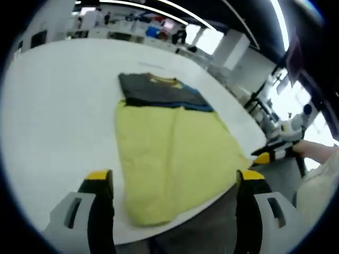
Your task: Fold the garment on the visible template until the final outline fits inside the template.
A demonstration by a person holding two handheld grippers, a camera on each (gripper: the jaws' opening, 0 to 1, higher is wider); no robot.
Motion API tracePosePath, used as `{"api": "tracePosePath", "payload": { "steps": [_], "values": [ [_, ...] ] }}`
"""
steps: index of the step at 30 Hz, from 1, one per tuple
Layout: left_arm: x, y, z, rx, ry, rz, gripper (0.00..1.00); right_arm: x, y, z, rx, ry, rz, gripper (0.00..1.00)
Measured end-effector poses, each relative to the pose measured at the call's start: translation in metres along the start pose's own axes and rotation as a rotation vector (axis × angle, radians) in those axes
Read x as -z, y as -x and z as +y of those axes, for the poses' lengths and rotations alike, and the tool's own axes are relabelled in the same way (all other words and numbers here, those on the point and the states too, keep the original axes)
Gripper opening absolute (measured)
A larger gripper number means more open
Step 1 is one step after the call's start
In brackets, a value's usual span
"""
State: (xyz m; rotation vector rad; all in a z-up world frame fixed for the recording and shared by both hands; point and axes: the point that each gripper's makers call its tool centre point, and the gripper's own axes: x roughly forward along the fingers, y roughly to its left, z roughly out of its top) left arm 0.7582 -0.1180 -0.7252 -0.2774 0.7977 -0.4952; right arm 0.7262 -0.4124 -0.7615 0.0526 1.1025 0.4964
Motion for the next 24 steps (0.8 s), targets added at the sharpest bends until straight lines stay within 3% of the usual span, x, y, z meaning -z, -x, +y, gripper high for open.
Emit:
{"api": "tracePosePath", "payload": {
  "steps": [4,10,15,18,19,21,24],
  "values": [
    [0.006,-0.001,0.003,-0.017,0.015,0.026,0.91,0.011,-0.006,-0.004,0.038,0.032,0.059,0.34],
    [0.019,-0.006,0.012,-0.062,0.048,0.09,0.87,0.017,-0.013,-0.007,0.095,0.114,0.092,0.27],
    [0.03,-0.008,0.012,-0.066,0.084,0.147,0.84,0.011,-0.017,-0.008,0.102,0.099,0.075,0.19],
    [0.044,-0.005,0.013,-0.077,0.104,0.226,0.81,0.01,-0.019,-0.015,0.123,0.099,0.07,0.06],
    [0.033,-0.008,0.019,-0.098,0.075,0.164,0.8,0.01,-0.019,-0.016,0.128,0.101,0.073,0.04],
    [0.033,-0.006,0.017,-0.082,0.107,0.175,0.79,0.01,-0.019,-0.015,0.114,0.035,0.075,0.04],
    [0.035,-0.002,0.023,-0.09,0.13,0.189,0.69,0.009,-0.019,-0.016,0.11,0.034,0.076,0.03]
  ]
}}
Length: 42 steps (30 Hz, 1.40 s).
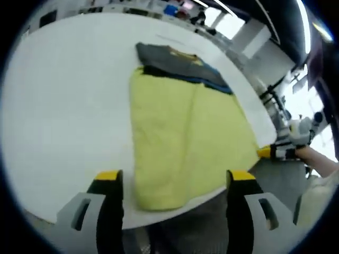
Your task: Fold the garment on the visible template until the final outline fits inside the template.
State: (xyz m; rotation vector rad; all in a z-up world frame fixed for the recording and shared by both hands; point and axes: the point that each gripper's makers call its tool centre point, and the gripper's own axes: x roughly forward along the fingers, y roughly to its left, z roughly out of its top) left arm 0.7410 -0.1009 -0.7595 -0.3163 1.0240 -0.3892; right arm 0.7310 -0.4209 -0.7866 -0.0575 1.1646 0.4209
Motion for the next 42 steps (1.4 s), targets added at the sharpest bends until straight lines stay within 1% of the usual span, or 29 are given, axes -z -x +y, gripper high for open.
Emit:
{"api": "tracePosePath", "payload": {
  "steps": [1,2,3,4,5,6,8,9,10,11,12,14,15,16,17,18,20,23,25,28,33,39,42],
  "values": [
    [0.006,0.002,0.001,0.007,0.016,0.035,0.62,0.001,0.0,0.001,0.004,-0.011,0.004,0.03],
    [0.013,0.003,0.001,0.014,0.036,0.077,0.52,0.001,0.0,0.001,0.008,-0.012,0.006,0.03],
    [0.023,0.005,0.005,0.0,0.074,0.133,0.39,0.002,0.001,0.002,0.011,-0.006,0.008,0.03],
    [0.025,0.004,0.007,-0.006,0.073,0.142,0.31,0.003,0.001,0.002,0.011,-0.004,0.009,0.03],
    [0.024,0.002,0.01,-0.017,0.051,0.125,0.26,0.004,0.001,0.002,0.008,-0.007,0.011,0.03],
    [0.023,0.001,0.011,-0.026,0.046,0.122,0.23,0.006,0.003,0.002,0.003,-0.017,0.01,0.03],
    [0.025,0.001,0.016,-0.055,0.006,0.141,0.15,0.006,0.006,0.002,-0.01,-0.05,0.002,0.03],
    [0.028,0.001,0.02,-0.069,-0.01,0.165,0.05,0.006,0.008,0.003,-0.018,-0.07,-0.006,0.02],
    [0.035,-0.001,0.021,-0.066,0.005,0.195,0.01,0.005,0.01,0.002,-0.029,-0.093,-0.01,0.02],
    [0.026,-0.004,0.015,-0.047,0.067,0.135,0.01,0.006,0.011,0.001,-0.03,-0.099,-0.01,0.02],
    [0.032,0.001,0.016,-0.037,0.053,0.177,0.01,0.006,0.013,-0.002,-0.029,-0.096,-0.011,0.02],
    [0.034,0.001,0.013,-0.016,0.054,0.186,0.01,0.005,0.015,-0.004,-0.033,-0.099,-0.009,0.02],
    [0.034,0.004,0.009,0.009,0.081,0.189,0.01,0.005,0.018,-0.004,-0.036,-0.102,-0.007,0.02],
    [0.034,0.004,0.007,0.022,0.09,0.191,0.01,0.004,0.02,-0.005,-0.036,-0.102,-0.006,0.02],
    [0.035,0.008,0.001,0.057,0.114,0.202,0.02,0.004,0.023,-0.006,-0.039,-0.098,-0.004,0.02],
    [0.036,0.01,-0.003,0.077,0.129,0.213,0.02,0.004,0.026,-0.006,-0.04,-0.095,-0.002,0.02],
    [0.035,0.015,-0.006,0.093,0.144,0.22,0.02,0.004,0.031,-0.01,-0.043,-0.084,0.001,0.02],
    [0.039,0.018,-0.009,0.094,0.163,0.245,0.01,0.007,0.035,-0.012,-0.057,-0.086,0.013,0.02],
    [0.044,0.02,-0.012,0.096,0.181,0.274,0.01,0.01,0.035,-0.013,-0.071,-0.096,0.025,0.02],
    [0.044,0.025,-0.019,0.112,0.198,0.275,0.01,0.014,0.037,-0.011,-0.075,-0.082,0.039,0.02],
    [0.046,0.034,-0.02,0.12,0.211,0.287,0.01,0.02,0.045,-0.006,-0.101,-0.084,0.046,0.02],
    [0.048,0.041,-0.023,0.123,0.21,0.291,0.01,0.02,0.053,-0.005,-0.123,-0.126,0.033,0.02],
    [0.049,0.042,-0.023,0.122,0.197,0.296,0.01,0.019,0.056,-0.003,-0.13,-0.136,0.027,0.02]
  ]
}}
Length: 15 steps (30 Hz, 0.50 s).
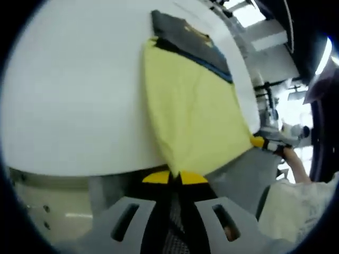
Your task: Fold the garment on the visible template until the final outline fits inside the template.
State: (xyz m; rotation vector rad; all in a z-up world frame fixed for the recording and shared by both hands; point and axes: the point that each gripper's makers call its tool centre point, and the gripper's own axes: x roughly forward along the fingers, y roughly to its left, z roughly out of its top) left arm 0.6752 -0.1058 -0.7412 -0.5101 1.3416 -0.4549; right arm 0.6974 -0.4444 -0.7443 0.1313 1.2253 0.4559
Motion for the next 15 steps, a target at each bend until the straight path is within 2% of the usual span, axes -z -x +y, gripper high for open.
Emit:
{"api": "tracePosePath", "payload": {
  "steps": [7,15],
  "values": [
    [-0.002,0.007,-0.003,0.005,-0.015,-0.004,0.01,-0.005,0.007,0.004,-0.008,-0.003,-0.011,0.02],
    [0.001,0.02,-0.011,0.006,-0.044,-0.004,0.01,-0.002,0.019,0.012,-0.028,0.015,-0.004,0.02]
  ]
}}
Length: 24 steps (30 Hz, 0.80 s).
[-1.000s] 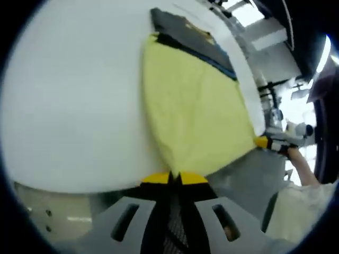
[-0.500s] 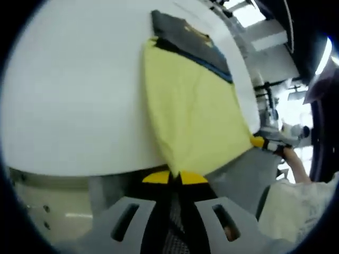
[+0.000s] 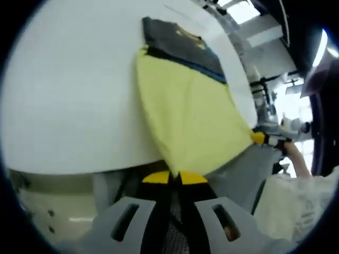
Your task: Fold the garment on the visible template until the final outline fits inside the template.
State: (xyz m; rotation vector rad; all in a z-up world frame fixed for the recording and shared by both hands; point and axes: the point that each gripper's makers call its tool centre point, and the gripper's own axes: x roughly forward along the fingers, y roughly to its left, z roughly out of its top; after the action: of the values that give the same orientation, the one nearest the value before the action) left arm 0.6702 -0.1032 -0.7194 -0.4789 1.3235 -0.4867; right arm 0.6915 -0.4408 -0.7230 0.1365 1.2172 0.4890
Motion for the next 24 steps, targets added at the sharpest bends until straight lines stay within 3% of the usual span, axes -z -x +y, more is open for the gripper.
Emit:
{"api": "tracePosePath", "payload": {
  "steps": [24],
  "values": [
    [0.024,0.018,-0.011,0.043,-0.019,-0.006,0.01,0.009,0.025,0.02,-0.04,0.015,-0.001,0.02]
  ]
}}
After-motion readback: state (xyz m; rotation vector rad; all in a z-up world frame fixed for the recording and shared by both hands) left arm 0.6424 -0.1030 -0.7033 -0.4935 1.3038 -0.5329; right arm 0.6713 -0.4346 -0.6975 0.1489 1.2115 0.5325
